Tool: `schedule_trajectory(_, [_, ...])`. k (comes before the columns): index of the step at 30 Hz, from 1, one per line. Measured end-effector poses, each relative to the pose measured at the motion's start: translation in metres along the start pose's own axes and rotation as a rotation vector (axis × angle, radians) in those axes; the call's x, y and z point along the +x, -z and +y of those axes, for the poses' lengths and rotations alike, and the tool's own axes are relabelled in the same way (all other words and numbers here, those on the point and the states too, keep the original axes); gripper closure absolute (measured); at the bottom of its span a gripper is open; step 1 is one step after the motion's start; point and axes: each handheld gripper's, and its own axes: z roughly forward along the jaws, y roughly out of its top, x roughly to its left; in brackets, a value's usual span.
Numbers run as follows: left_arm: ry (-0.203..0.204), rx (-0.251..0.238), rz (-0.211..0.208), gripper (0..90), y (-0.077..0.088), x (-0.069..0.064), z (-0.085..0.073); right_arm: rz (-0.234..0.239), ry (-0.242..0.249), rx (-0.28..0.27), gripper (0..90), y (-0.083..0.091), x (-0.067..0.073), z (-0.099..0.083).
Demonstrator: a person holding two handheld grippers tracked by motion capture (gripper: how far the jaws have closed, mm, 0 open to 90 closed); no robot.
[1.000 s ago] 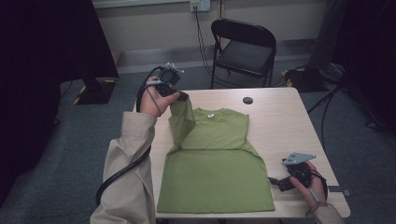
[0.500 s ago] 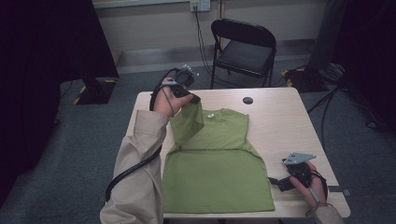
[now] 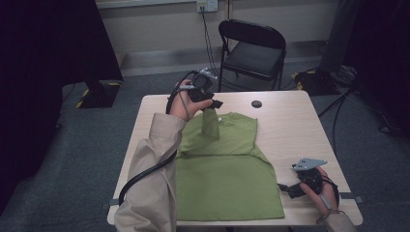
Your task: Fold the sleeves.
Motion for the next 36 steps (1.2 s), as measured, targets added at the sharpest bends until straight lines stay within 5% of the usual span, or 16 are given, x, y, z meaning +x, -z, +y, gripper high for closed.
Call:
schedule_trajectory(2, [0.012, 0.001, 0.002, 13.6, 0.002, 0.001, -0.006, 0.000, -0.001, 0.000, 0.0, 0.000, 0.000, 0.000])
schedule_trajectory(6, [0.030, -0.006, 0.013, 3.9, 0.011, 0.005, -0.029, 0.000, 0.000, 0.000, 0.0, 0.000, 0.000, 0.000])
schedule_trajectory(22, [0.158, -0.026, -0.045, 3.8, 0.007, -0.002, -0.135, 0.000, 0.000, 0.001, 0.0, 0.000, 0.000, 0.000])
schedule_trajectory(36, [0.226, -0.053, -0.075, 4.7, -0.007, -0.014, -0.193, 0.000, 0.000, 0.001, 0.0, 0.000, 0.000, 0.000])
